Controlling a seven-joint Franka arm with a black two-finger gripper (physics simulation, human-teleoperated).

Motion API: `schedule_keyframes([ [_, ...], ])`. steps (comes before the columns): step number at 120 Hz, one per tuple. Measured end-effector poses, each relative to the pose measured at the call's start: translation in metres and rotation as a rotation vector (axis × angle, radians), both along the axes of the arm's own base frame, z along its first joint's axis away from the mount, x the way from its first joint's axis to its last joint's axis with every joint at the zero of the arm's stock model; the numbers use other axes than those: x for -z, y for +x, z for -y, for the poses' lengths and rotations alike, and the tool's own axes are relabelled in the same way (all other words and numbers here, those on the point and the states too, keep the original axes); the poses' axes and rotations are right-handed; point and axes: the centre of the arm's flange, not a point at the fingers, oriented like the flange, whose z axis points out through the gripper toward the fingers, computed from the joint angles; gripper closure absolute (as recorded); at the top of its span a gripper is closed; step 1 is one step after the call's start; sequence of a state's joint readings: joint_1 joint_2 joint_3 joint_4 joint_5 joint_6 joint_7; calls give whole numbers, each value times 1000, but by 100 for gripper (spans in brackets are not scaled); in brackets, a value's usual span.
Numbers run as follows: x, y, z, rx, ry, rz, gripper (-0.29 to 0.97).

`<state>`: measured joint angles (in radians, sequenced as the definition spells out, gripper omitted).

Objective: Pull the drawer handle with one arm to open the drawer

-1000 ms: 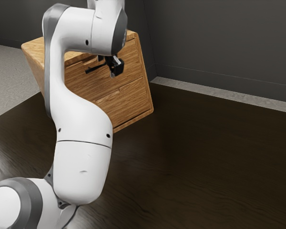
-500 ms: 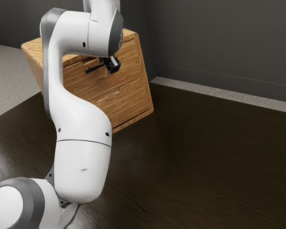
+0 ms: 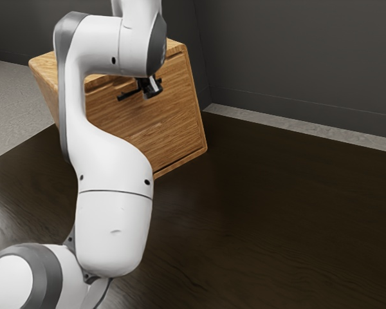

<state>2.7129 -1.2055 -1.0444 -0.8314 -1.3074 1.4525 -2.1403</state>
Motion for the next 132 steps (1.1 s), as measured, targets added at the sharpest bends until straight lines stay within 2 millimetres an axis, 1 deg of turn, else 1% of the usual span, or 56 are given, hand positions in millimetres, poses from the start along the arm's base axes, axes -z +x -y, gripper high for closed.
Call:
schedule_keyframes([
  [21,0,-1,7,14,-1,-5,60],
  [42,-1,-6,1,4,-16,0,60],
  [50,-2,-8,1,3,-22,2,60],
  [94,-4,-16,24,19,-45,14,60],
  [132,0,-23,29,11,-60,14,60],
])
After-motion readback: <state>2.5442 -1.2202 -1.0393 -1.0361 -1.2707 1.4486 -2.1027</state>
